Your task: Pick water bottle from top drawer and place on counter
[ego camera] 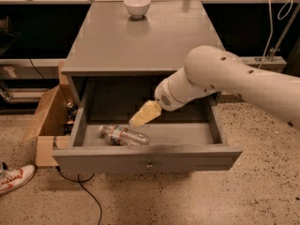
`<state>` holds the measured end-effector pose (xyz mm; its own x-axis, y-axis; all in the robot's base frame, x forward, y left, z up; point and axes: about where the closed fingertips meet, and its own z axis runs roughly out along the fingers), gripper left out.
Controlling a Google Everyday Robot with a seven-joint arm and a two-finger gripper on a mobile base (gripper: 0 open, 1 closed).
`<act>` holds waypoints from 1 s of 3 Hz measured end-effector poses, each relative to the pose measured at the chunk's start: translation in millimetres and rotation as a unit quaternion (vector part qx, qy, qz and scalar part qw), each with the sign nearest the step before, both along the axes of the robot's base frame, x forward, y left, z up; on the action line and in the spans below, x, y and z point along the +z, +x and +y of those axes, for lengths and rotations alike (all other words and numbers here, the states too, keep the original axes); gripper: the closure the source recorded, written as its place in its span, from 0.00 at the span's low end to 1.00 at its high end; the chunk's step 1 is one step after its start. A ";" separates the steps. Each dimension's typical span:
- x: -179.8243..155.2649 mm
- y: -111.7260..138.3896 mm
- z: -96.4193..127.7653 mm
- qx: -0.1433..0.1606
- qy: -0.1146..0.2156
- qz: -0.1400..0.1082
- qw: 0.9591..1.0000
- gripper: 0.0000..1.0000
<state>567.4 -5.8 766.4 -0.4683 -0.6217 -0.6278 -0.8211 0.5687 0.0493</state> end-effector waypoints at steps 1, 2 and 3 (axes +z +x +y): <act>-35.9 5.4 28.7 0.010 -0.020 0.006 1.000 0.00; -63.8 16.7 58.0 0.017 -0.040 0.000 0.999 0.00; -84.1 23.6 69.7 0.016 -0.050 0.006 0.999 0.00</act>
Offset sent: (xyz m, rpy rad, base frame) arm 0.0248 0.0799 -0.0773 -0.1055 -0.0207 0.0480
